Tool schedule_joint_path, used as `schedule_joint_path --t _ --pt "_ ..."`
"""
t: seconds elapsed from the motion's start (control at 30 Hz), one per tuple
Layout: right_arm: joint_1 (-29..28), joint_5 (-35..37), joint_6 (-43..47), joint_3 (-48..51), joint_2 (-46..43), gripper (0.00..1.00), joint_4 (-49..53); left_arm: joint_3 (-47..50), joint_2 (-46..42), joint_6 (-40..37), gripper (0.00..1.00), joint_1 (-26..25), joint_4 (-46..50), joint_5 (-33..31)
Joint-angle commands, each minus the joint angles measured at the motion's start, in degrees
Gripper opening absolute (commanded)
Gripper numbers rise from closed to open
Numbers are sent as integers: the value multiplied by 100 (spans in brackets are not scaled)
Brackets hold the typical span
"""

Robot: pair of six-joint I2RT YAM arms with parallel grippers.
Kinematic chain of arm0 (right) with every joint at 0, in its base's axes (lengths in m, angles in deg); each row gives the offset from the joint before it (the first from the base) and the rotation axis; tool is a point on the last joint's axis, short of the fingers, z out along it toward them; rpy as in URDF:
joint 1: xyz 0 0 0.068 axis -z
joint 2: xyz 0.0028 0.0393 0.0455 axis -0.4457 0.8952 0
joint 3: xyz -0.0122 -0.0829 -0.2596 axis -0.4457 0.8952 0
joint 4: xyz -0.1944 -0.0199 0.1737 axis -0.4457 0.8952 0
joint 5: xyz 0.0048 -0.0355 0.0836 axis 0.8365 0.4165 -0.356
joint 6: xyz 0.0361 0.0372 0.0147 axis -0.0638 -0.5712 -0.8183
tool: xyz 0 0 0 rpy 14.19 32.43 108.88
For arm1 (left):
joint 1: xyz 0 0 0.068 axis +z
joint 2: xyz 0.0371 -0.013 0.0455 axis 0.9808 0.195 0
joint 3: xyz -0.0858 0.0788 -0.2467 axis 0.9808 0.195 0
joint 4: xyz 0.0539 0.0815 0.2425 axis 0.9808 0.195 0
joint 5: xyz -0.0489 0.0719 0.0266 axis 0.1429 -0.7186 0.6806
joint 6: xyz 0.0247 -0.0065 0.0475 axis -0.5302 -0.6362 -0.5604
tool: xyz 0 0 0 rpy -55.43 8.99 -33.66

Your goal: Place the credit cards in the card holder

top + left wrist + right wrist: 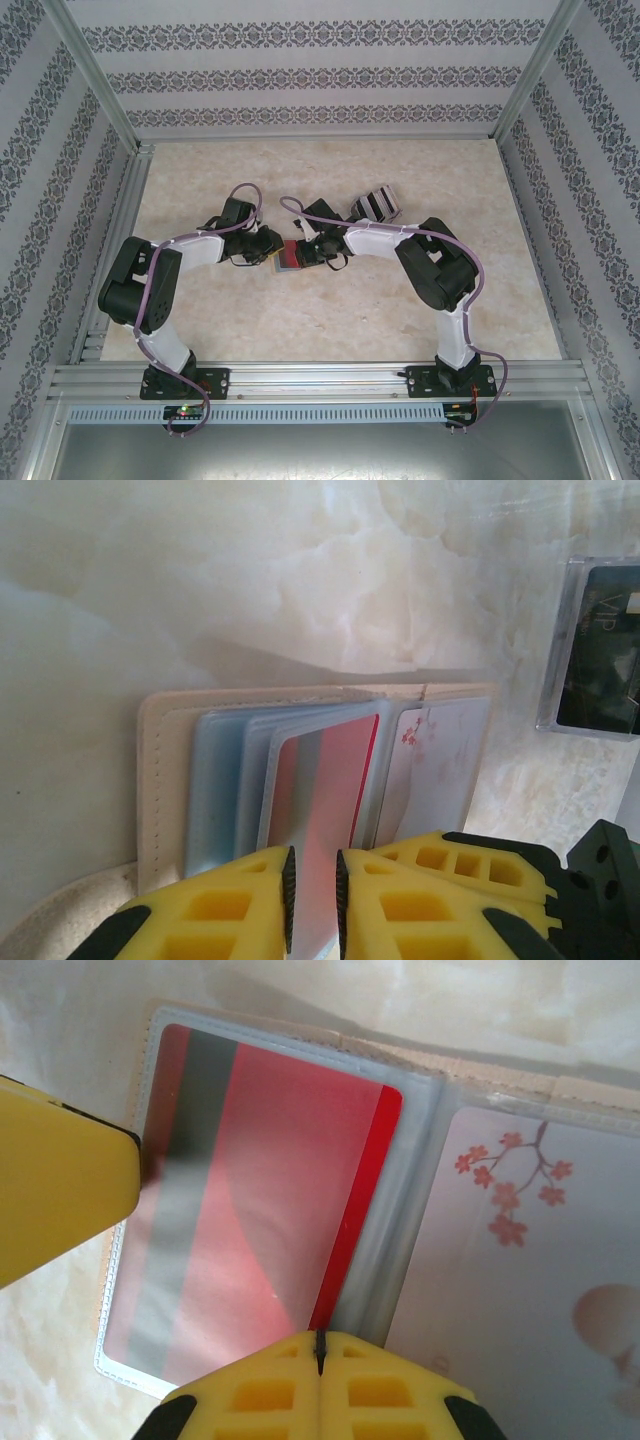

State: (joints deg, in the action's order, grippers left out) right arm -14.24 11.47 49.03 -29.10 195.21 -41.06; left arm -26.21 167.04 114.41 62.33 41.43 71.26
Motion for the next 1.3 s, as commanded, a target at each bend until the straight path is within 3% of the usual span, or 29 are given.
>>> schedule_joint_path --t 0.0,0.5,0.77,1.27 --pt "18 150 -18 176 268 3 144 -186 -44 -149 22 -1 111 -188" --pt "37 150 17 166 251 3 185 -168 -96 -340 22 -3 424 -447" --pt "33 167 25 167 251 3 206 -199 107 -204 22 -9 122 -197" --pt "46 150 25 122 284 4 219 -245 116 -265 22 -2 241 -291"
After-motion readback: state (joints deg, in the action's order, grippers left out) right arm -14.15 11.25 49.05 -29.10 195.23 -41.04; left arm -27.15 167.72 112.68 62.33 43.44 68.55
